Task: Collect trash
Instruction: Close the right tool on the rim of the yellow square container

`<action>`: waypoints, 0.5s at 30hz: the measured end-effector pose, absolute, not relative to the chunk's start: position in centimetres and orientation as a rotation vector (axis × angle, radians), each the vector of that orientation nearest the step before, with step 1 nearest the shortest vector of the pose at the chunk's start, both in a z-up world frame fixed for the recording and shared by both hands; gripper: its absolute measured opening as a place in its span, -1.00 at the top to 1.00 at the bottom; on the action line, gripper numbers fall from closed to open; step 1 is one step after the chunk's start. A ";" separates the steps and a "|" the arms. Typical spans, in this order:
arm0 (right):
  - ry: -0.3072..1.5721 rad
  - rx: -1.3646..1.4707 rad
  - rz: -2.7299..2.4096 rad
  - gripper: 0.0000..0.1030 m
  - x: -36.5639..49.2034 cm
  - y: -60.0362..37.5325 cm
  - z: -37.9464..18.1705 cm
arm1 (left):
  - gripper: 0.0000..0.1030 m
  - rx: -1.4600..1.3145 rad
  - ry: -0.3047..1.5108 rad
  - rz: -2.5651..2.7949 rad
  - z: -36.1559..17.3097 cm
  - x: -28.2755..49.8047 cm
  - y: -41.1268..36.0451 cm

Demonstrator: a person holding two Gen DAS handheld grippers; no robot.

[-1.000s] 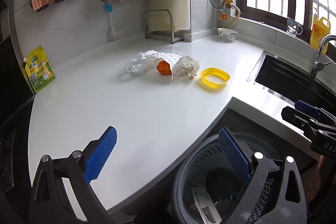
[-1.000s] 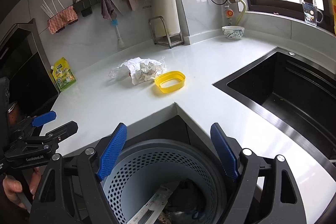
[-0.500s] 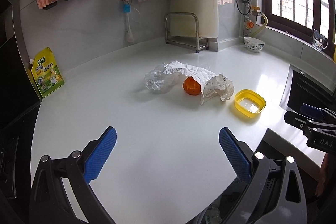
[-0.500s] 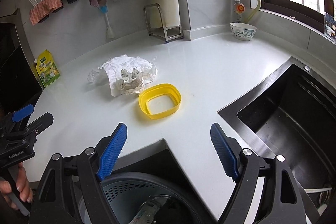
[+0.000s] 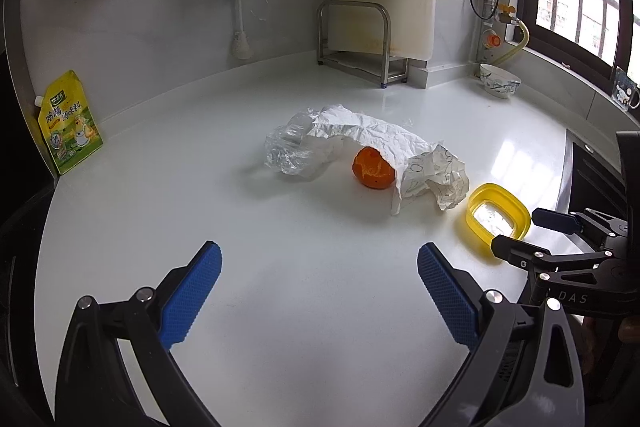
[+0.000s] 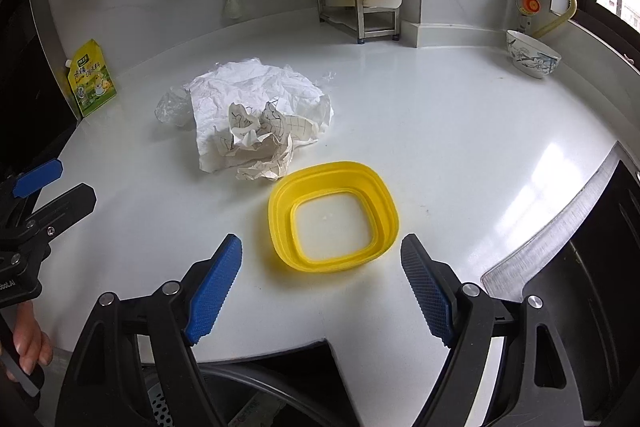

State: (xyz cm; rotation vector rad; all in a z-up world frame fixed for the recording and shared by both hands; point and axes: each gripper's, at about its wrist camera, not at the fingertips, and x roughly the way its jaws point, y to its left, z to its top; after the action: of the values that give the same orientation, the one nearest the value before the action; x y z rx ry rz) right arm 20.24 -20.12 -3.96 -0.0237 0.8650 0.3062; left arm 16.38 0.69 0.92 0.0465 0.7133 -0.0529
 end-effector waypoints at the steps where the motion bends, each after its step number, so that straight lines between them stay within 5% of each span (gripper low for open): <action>1: 0.870 -0.029 0.305 -0.52 20.6 -20.1 -4.1 | -0.88 0.046 0.715 -0.048 0.8 16.6 0.6; 11: 0.889 -0.093 0.323 -0.50 22.5 -18.9 -4.8 | -0.88 0.017 0.739 -0.020 0.2 18.2 0.3; 15: 0.874 -0.100 0.352 -0.35 22.5 -18.8 -4.8 | -0.88 -0.015 0.742 -0.013 0.1 18.7 0.3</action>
State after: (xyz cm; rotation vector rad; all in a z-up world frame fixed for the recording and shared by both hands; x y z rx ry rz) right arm 22.46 -18.83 -4.81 -0.1002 0.8745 0.3525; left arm 18.68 0.27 0.12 -0.0154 0.7424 -0.0128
